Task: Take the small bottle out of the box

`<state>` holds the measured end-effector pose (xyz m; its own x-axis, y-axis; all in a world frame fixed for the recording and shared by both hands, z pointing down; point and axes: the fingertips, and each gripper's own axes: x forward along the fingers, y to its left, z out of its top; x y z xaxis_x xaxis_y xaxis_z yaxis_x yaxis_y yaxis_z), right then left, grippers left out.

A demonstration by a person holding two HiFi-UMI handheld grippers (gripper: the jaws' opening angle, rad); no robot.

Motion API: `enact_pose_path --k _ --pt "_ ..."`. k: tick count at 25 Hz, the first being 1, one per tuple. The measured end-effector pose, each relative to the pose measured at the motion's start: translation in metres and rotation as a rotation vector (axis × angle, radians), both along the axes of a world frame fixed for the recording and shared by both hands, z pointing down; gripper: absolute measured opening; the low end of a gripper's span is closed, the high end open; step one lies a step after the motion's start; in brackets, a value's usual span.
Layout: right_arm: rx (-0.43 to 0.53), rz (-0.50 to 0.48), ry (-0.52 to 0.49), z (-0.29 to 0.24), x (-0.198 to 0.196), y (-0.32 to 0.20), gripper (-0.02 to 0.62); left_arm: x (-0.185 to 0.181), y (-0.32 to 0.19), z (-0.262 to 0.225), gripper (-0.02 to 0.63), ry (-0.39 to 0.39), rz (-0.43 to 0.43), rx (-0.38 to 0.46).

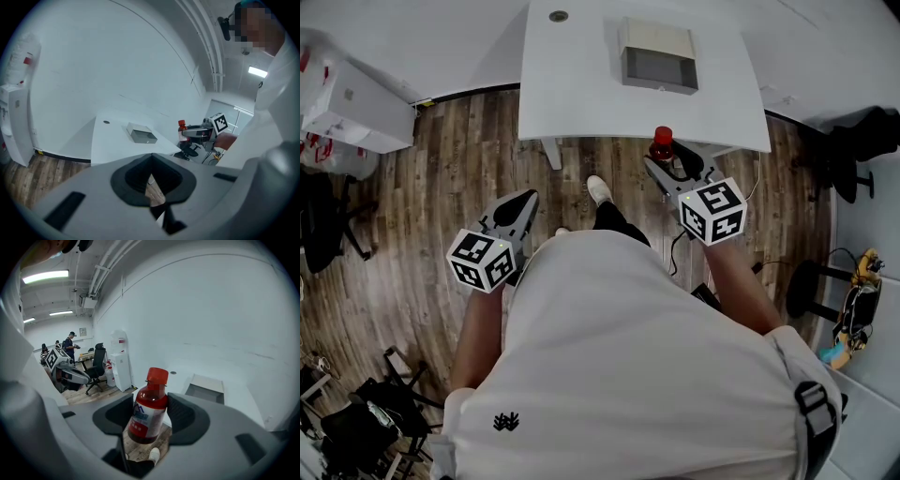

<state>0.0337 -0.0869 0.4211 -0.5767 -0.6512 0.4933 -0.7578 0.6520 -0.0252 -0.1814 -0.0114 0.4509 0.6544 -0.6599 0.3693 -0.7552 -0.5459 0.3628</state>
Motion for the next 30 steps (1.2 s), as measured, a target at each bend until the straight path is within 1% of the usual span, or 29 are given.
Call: enact_pose_path --k 30 --pt "0.011 0.023 0.003 -0.004 0.011 -0.018 0.227 0.003 -0.006 0.005 0.006 -0.004 0.002 -0.028"
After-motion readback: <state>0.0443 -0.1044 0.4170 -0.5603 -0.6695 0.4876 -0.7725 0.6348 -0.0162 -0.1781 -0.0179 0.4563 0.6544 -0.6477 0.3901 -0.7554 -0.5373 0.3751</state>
